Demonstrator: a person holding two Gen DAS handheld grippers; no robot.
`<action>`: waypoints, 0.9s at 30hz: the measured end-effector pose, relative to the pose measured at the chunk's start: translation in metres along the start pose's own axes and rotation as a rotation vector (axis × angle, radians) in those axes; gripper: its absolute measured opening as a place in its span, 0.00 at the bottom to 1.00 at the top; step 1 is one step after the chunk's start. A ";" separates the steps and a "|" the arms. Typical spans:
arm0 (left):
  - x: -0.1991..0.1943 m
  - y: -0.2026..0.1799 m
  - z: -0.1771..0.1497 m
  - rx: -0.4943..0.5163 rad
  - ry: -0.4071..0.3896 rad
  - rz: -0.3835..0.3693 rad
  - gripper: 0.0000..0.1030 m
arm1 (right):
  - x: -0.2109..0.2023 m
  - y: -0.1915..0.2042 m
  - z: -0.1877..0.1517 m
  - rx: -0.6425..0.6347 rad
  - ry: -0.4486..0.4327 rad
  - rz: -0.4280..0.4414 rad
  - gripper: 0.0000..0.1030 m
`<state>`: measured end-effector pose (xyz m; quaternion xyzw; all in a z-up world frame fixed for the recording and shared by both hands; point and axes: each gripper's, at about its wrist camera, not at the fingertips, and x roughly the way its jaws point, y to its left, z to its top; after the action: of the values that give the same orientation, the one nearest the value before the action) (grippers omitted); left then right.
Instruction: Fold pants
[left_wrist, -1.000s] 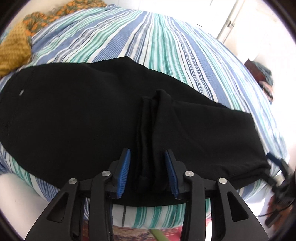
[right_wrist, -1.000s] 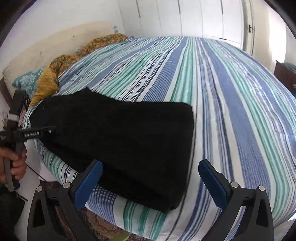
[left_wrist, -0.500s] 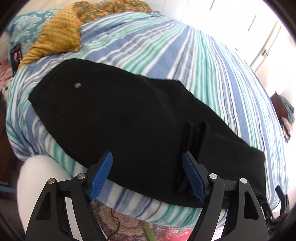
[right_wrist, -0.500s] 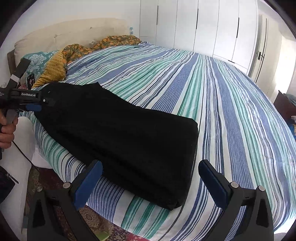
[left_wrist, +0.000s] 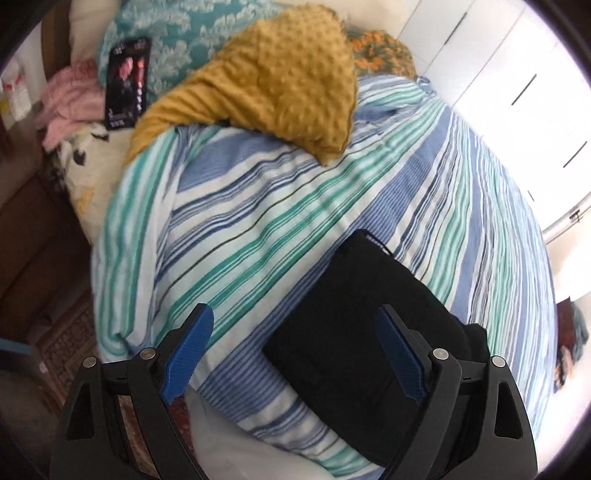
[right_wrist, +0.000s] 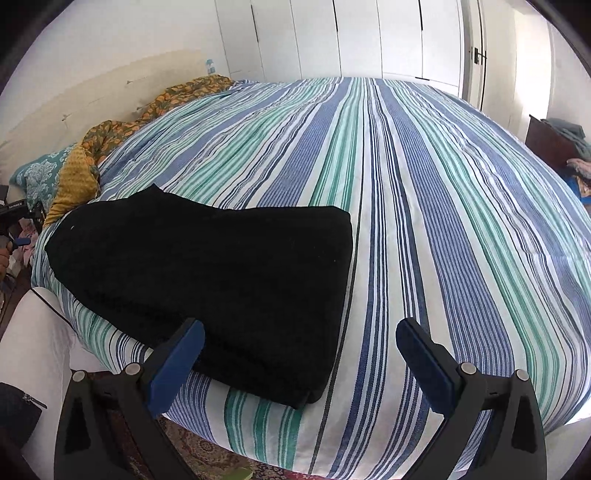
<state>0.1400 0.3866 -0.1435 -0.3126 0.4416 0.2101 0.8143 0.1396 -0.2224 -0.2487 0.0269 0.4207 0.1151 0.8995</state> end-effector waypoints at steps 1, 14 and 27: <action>0.012 0.001 0.002 -0.006 0.021 -0.029 0.87 | 0.002 -0.002 0.000 0.011 0.011 -0.002 0.99; 0.090 -0.054 -0.022 0.238 0.207 -0.084 0.95 | 0.002 -0.012 -0.006 0.105 0.055 -0.015 0.99; 0.086 -0.069 -0.016 0.249 0.255 0.036 0.49 | -0.004 -0.005 -0.004 0.092 0.016 0.021 0.99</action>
<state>0.2184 0.3318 -0.2002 -0.2255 0.5697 0.1270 0.7800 0.1346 -0.2279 -0.2492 0.0715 0.4323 0.1053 0.8927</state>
